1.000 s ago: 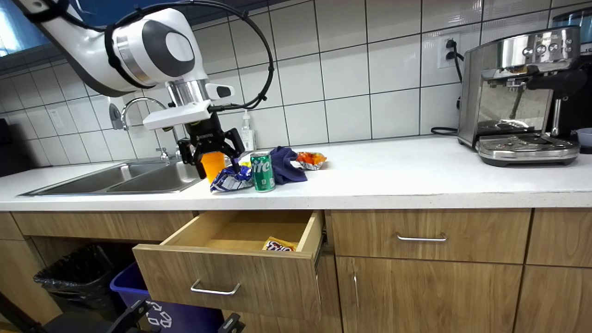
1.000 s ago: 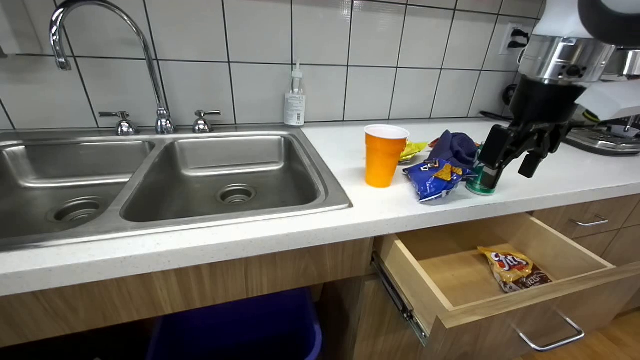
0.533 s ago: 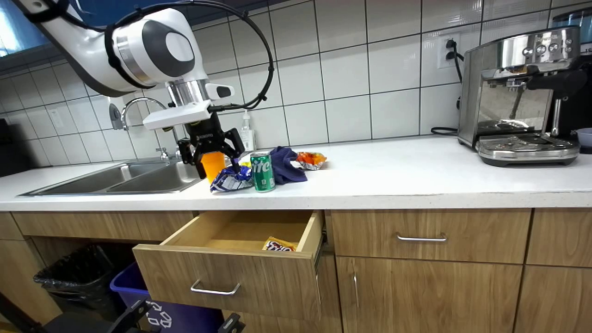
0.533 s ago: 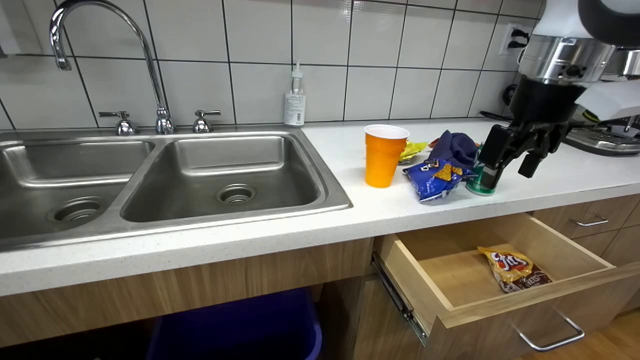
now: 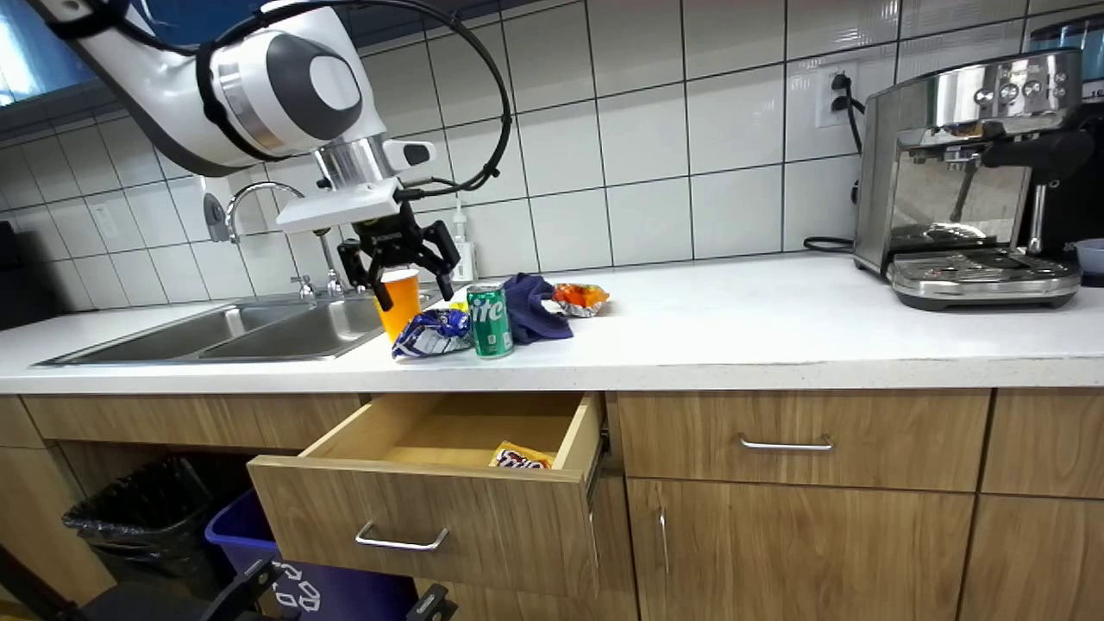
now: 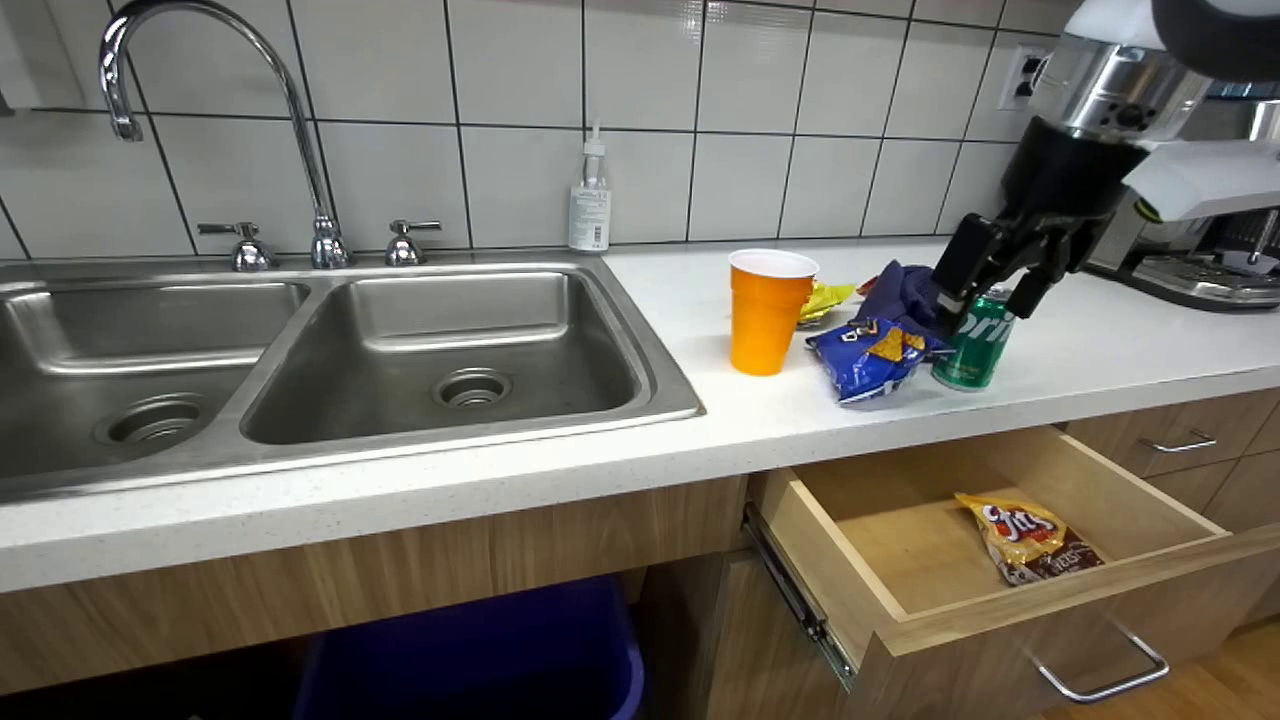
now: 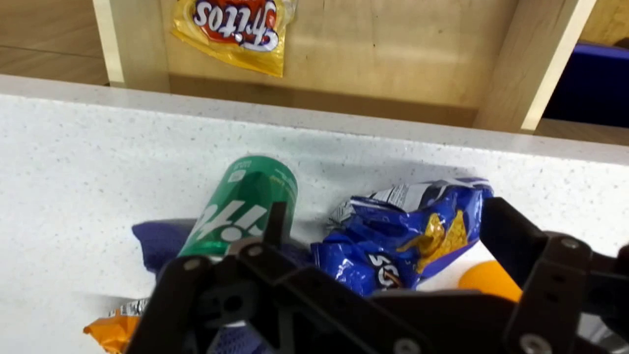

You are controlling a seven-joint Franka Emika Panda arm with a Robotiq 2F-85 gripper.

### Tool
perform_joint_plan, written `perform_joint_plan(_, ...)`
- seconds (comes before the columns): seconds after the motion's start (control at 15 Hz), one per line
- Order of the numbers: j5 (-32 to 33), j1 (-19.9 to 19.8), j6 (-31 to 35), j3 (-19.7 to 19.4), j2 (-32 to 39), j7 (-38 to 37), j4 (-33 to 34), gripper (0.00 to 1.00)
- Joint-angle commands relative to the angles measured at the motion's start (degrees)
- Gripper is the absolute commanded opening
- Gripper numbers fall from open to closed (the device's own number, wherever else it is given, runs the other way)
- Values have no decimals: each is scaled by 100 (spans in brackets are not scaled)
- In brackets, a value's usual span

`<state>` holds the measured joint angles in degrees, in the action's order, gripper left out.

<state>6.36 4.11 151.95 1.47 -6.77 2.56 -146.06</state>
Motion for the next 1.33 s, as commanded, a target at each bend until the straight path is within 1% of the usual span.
perform_joint_plan(0.0,-345,77,547,55,63,320,84,100)
perform_joint_plan(0.27,-635,216,1058,107,248,372,174,100)
perform_joint_plan(0.53,-937,320,1326,169,426,454,241,100)
perform_joint_plan(0.73,-998,318,1351,194,543,378,320,100)
perform_joint_plan(1.0,-845,249,1251,201,668,175,421,100)
perform_joint_plan(1.27,-926,216,1266,200,843,198,501,100)
